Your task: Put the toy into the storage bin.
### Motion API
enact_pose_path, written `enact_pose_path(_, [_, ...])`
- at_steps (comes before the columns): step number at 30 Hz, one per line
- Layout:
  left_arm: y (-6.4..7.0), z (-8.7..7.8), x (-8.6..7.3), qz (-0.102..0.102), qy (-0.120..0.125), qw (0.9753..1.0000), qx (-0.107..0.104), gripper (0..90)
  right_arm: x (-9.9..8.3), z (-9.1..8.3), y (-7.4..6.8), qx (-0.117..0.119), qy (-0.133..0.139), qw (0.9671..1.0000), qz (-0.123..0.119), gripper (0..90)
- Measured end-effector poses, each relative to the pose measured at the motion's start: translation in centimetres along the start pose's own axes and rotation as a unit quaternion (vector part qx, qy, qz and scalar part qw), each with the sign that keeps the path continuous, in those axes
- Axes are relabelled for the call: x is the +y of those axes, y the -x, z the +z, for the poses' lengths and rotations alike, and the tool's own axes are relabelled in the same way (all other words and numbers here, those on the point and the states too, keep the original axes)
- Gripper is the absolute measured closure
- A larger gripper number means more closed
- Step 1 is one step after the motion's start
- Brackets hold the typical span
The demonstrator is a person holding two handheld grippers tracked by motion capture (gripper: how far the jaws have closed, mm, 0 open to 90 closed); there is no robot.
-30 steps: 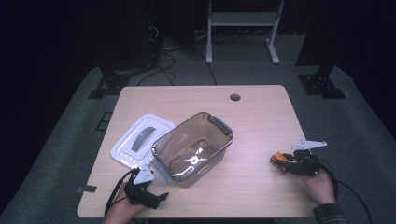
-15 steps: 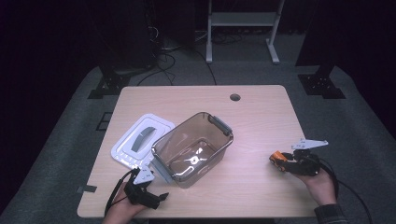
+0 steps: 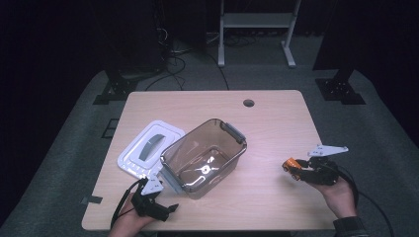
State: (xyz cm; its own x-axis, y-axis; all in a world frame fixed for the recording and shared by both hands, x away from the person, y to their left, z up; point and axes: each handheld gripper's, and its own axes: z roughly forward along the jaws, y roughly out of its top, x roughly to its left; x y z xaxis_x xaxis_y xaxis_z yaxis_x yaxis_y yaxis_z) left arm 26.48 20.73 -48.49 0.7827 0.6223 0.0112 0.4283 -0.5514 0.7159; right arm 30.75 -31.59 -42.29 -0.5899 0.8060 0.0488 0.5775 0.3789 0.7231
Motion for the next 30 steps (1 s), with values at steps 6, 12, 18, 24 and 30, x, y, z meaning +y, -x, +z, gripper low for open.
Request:
enact_pose_path(6, [0.0,0.0,0.0,0.002,-0.001,1.0,0.0,0.0,0.7,-0.4,-0.7,0.006,0.006,0.9999,-0.01,58.3])
enact_pose_path(12, [0.0,0.0,0.0,0.002,-0.001,1.0,0.0,0.0,1.2,-0.7,-1.2,0.01,0.009,0.9998,-0.017,58.4])
enact_pose_path(18, [0.0,0.0,0.0,0.002,-0.001,1.0,0.0,0.0,1.8,-1.1,-1.8,0.015,0.016,0.9995,-0.022,58.4])
enact_pose_path(24, [0.0,0.0,0.0,0.001,-0.001,1.0,0.0,0.0,2.5,-1.5,-2.2,0.019,0.023,0.9993,-0.024,58.4])
enact_pose_path(30, [0.0,0.0,0.0,0.001,-0.001,1.0,0.0,0.0,3.3,-2.0,-2.9,0.023,0.031,0.9988,-0.029,58.4])
